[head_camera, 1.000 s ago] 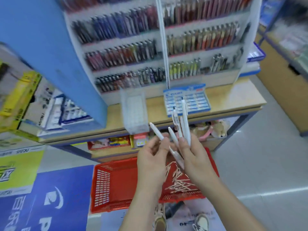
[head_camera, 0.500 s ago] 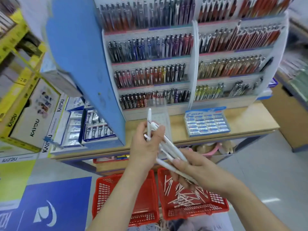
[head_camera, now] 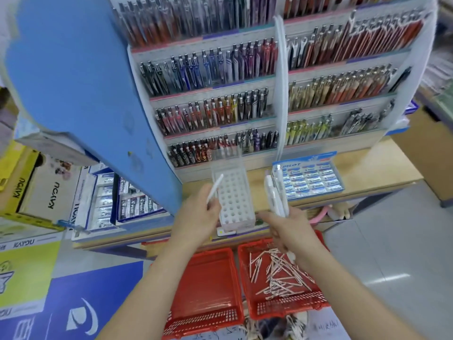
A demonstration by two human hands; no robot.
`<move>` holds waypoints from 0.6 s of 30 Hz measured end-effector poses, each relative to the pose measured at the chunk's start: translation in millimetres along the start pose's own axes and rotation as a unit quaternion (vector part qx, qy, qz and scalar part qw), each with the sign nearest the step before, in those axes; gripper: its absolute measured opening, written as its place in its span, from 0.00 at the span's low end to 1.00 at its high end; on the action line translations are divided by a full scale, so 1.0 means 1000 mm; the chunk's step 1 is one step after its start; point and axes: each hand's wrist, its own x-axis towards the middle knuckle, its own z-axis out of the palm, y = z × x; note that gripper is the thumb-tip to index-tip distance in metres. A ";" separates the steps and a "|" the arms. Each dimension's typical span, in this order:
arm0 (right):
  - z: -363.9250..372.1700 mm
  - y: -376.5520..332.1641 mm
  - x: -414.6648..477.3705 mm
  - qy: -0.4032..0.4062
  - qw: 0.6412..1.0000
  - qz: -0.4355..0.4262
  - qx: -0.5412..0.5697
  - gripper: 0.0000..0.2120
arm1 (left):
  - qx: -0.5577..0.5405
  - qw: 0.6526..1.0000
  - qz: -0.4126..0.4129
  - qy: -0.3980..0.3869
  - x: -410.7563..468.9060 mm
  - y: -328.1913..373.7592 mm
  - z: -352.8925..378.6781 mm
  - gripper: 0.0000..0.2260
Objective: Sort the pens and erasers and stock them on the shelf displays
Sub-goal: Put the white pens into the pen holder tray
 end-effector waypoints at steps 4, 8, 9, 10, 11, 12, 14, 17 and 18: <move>0.012 0.020 0.019 0.081 0.997 -0.015 0.007 0.10 | 0.154 0.985 0.005 -0.074 0.005 -0.011 0.023 0.18; 0.015 0.033 0.031 0.109 0.993 -0.040 -0.003 0.07 | 0.150 0.986 0.029 -0.069 -0.009 0.001 0.038 0.10; 0.012 0.035 0.034 0.125 0.991 -0.042 -0.029 0.08 | 0.135 0.987 0.033 -0.078 -0.016 0.006 0.042 0.09; 0.008 0.034 0.037 0.138 0.988 -0.043 -0.060 0.09 | 0.120 0.988 0.036 -0.092 -0.022 0.010 0.047 0.07; 0.004 0.034 0.040 0.150 0.984 -0.047 -0.089 0.08 | 0.102 0.988 0.040 -0.113 -0.028 0.013 0.052 0.07; 0.001 0.032 0.044 0.155 0.979 -0.053 -0.119 0.07 | 0.077 0.987 0.040 -0.134 -0.031 0.015 0.055 0.06; -0.003 0.026 0.049 0.157 0.968 -0.071 -0.185 0.09 | 0.004 0.984 0.009 -0.176 -0.032 0.018 0.053 0.06; -0.003 0.015 0.055 0.157 0.951 -0.085 -0.253 0.08 | -0.106 0.977 -0.041 -0.181 -0.030 0.020 0.027 0.09; -0.003 0.012 0.056 0.154 0.949 -0.092 -0.259 0.08 | -0.092 0.982 -0.026 -0.162 -0.028 0.021 0.014 0.09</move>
